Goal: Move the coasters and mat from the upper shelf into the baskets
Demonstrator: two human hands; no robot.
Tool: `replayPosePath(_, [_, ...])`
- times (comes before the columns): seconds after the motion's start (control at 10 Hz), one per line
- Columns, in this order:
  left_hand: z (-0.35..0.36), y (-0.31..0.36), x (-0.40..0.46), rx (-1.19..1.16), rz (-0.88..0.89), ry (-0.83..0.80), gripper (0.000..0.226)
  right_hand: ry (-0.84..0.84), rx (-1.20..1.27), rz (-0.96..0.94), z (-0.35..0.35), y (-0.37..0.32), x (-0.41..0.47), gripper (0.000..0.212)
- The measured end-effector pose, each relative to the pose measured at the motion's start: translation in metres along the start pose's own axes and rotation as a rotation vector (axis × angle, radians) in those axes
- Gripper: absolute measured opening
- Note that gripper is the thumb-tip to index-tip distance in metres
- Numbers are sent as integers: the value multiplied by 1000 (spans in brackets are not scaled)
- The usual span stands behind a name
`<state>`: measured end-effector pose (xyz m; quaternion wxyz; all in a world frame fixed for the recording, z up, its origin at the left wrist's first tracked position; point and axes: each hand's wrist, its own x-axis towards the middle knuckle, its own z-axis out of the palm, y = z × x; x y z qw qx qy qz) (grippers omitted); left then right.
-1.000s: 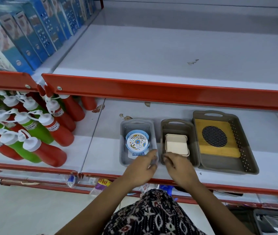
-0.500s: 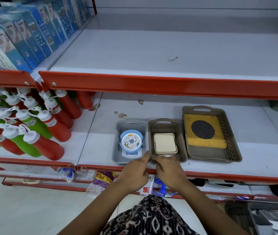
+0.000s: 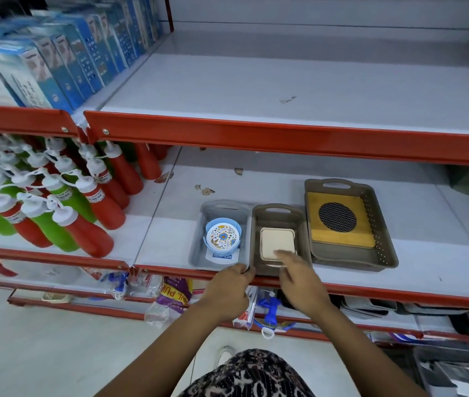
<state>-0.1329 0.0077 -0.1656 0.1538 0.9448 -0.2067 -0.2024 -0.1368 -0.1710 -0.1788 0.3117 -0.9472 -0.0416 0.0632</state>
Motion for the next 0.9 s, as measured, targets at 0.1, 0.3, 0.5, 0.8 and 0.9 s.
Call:
replayPosePath(0.1, [1,4,-1,52,-19,-21,67,98,-140,131,-17,17,5,51])
replayPosePath(0.3, [0,11,2,147,-46,-39,64,-85,-344,319,-37,52,10,43])
replayPosePath(0.5, [0,14,2,168,-56,-40,61,-86,-364,302,-33,45,-13,42])
replayPosePath(0.8, [-3,26,-4,169,-76,52,53,93,-274,221,-33,37,-31,44])
replayPosePath(0.9, [-9,35,-4,105,-73,211,55,232,-313,134,-37,30,-30,58])
